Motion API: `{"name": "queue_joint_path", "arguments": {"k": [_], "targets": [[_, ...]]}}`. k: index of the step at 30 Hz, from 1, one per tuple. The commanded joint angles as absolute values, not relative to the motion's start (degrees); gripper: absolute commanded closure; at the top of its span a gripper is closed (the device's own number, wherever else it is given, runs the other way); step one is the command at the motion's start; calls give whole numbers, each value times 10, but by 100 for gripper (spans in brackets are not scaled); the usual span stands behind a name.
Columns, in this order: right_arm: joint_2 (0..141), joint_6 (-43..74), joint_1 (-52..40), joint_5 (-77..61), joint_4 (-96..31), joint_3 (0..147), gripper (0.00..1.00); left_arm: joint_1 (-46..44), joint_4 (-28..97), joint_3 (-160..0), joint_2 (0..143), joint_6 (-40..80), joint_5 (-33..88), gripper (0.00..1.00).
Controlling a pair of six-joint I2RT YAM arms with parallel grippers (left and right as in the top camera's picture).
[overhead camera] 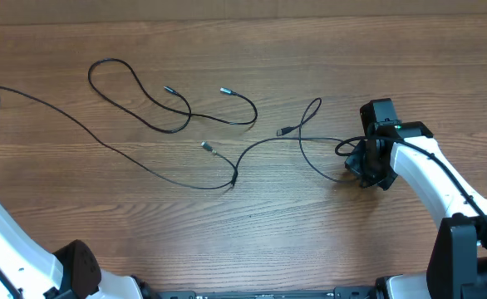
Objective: Untangle cables
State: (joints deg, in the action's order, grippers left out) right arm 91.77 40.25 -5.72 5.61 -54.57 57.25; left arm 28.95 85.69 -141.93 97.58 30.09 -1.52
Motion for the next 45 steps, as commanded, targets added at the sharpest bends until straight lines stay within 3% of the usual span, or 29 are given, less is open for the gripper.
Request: {"name": "queue_joint_path", "arguments": {"k": [1, 8, 11, 13, 21, 27, 29, 35, 36, 37, 39, 43, 45], "targets": [[905, 401, -57, 66, -544, 573, 95, 288, 883, -1422, 1027, 304, -15, 96], [905, 401, -57, 66, -544, 573, 95, 288, 968, -1422, 1130, 297, -15, 96], [905, 401, -57, 66, -544, 573, 95, 279, 968, -1420, 1176, 185, 75, 96], [905, 401, -57, 66, -544, 573, 95, 269, 968, -1412, 1188, 172, 90, 96], [905, 401, -57, 66, -546, 573, 96, 247, 968, -1386, 1189, 166, 11, 96], [905, 400, -57, 66, -548, 573, 96, 242, 968, -1202, 1180, 166, -19, 96], [905, 400, -57, 66, -548, 573, 96, 247, 963, -1101, 1180, 210, -97, 96], [905, 400, -57, 66, -548, 573, 96, 255, 955, -1084, 1180, 219, -116, 96], [905, 400, -57, 66, -548, 573, 96, 255, 951, -1089, 1180, 218, -101, 95], [905, 400, -57, 67, -548, 573, 96, 254, 940, -1094, 1180, 196, -45, 81], [905, 401, -57, 66, -547, 573, 96, 251, 904, -1097, 1180, 108, 123, 72], [905, 401, -57, 66, -548, 573, 96, 215, 861, -1097, 1180, -16, 338, 66], [905, 401, -57, 66, -548, 573, 96, 175, 853, -1097, 1180, -46, 343, 65]]}}
